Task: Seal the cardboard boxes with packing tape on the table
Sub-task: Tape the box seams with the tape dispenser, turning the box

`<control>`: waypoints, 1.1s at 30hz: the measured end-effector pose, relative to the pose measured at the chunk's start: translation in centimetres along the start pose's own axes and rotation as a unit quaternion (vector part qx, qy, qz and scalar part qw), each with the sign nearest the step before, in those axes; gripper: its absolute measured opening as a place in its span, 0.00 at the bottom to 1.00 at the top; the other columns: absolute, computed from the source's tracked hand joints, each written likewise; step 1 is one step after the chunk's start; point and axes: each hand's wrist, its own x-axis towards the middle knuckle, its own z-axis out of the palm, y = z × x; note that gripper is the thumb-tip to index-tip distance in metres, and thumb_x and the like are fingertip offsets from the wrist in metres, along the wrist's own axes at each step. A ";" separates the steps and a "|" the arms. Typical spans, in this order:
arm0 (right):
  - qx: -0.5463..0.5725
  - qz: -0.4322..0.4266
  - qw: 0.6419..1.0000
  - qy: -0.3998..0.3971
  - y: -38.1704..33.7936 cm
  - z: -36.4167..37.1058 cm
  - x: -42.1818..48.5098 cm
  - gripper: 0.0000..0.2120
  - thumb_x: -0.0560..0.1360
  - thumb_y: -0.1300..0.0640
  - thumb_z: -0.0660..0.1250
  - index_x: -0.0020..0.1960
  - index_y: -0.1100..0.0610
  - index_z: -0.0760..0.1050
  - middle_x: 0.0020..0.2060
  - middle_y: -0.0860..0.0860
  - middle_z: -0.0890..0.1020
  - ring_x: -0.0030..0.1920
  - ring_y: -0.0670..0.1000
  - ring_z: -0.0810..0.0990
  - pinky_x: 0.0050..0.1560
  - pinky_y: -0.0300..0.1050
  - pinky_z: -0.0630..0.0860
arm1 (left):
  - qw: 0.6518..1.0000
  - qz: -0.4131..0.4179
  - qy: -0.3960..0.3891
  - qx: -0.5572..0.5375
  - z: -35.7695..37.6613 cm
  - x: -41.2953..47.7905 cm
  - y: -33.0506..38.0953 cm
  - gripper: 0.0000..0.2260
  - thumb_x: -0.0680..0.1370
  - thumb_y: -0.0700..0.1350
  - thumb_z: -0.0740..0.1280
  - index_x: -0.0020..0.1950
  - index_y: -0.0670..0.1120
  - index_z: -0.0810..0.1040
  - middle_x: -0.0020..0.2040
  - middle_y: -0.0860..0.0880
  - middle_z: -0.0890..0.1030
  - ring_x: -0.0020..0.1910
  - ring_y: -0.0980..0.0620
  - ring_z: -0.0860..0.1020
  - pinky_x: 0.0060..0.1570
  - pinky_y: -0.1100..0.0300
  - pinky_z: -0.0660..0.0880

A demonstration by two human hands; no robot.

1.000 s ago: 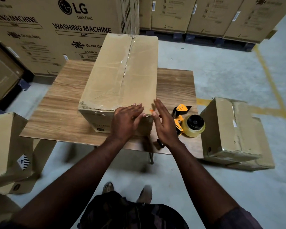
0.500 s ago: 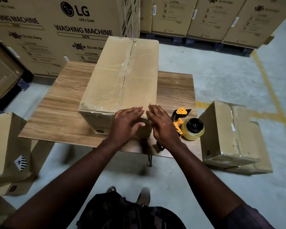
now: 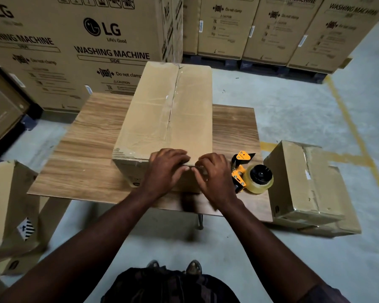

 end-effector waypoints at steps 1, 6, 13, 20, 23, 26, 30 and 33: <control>-0.005 0.004 1.000 0.008 -0.2 0.0 0.4 0.06 0.75 0.55 0.73 0.48 0.57 0.79 0.48 0.53 0.79 0.50 0.55 0.75 0.50 0.51 0.70 | 1.000 -0.010 0.015 0.010 -0.7 0.0 -0.6 0.09 0.76 0.51 0.72 0.56 0.54 0.83 0.57 0.55 0.81 0.57 0.51 0.75 0.54 0.52 0.68; -0.010 0.007 1.000 -0.010 -0.6 0.4 0.0 0.12 0.67 0.67 0.73 0.49 0.59 0.77 0.47 0.55 0.78 0.48 0.57 0.74 0.47 0.51 0.72 | 0.999 -0.014 -0.019 0.024 -2.8 -1.1 -3.7 0.15 0.72 0.43 0.77 0.58 0.52 0.82 0.50 0.50 0.78 0.50 0.47 0.74 0.50 0.50 0.74; -0.050 0.007 0.996 -0.069 -3.5 0.4 1.5 0.07 0.75 0.54 0.70 0.52 0.55 0.79 0.48 0.52 0.78 0.49 0.55 0.73 0.48 0.51 0.69 | 0.999 -0.050 -0.016 -0.005 -2.6 -0.9 -3.3 0.13 0.73 0.55 0.72 0.55 0.55 0.81 0.49 0.53 0.77 0.50 0.48 0.74 0.50 0.52 0.72; -0.016 0.031 0.996 -0.078 -3.0 0.9 1.0 0.23 0.61 0.69 0.66 0.53 0.53 0.80 0.49 0.51 0.77 0.49 0.56 0.72 0.46 0.48 0.66 | 0.997 -0.059 -0.052 0.007 -2.9 -1.0 -3.1 0.19 0.69 0.41 0.77 0.58 0.54 0.79 0.53 0.52 0.77 0.53 0.47 0.74 0.52 0.51 0.71; -0.025 0.045 0.994 -0.094 -3.7 0.5 1.5 0.18 0.63 0.66 0.72 0.51 0.52 0.80 0.48 0.51 0.77 0.50 0.55 0.72 0.47 0.48 0.66 | 0.998 -0.024 -0.055 -0.009 -3.8 -1.0 -3.7 0.17 0.70 0.45 0.77 0.57 0.52 0.80 0.52 0.52 0.77 0.51 0.48 0.73 0.51 0.53 0.72; -0.046 0.055 0.994 -0.083 -4.4 1.0 2.9 0.05 0.74 0.50 0.73 0.46 0.50 0.79 0.45 0.49 0.78 0.48 0.53 0.72 0.45 0.48 0.63 | 0.999 -0.030 -0.024 0.010 -5.2 -0.9 -5.5 0.13 0.73 0.52 0.76 0.55 0.52 0.81 0.50 0.52 0.77 0.49 0.49 0.73 0.50 0.53 0.73; -0.077 0.052 0.991 -0.101 -4.5 1.7 2.7 0.09 0.71 0.58 0.73 0.49 0.48 0.78 0.45 0.47 0.78 0.49 0.54 0.73 0.44 0.47 0.60 | 0.997 -0.039 -0.068 0.002 -6.6 -1.4 -7.3 0.18 0.71 0.45 0.78 0.59 0.52 0.80 0.51 0.52 0.76 0.50 0.49 0.73 0.52 0.52 0.72; -0.098 0.075 0.985 -0.124 -4.4 1.8 2.2 0.20 0.65 0.67 0.71 0.52 0.48 0.78 0.47 0.48 0.77 0.50 0.55 0.72 0.44 0.47 0.59 | 0.996 -0.038 -0.083 0.012 -6.5 -1.6 -7.4 0.23 0.68 0.41 0.79 0.61 0.52 0.78 0.53 0.52 0.75 0.52 0.49 0.72 0.53 0.54 0.71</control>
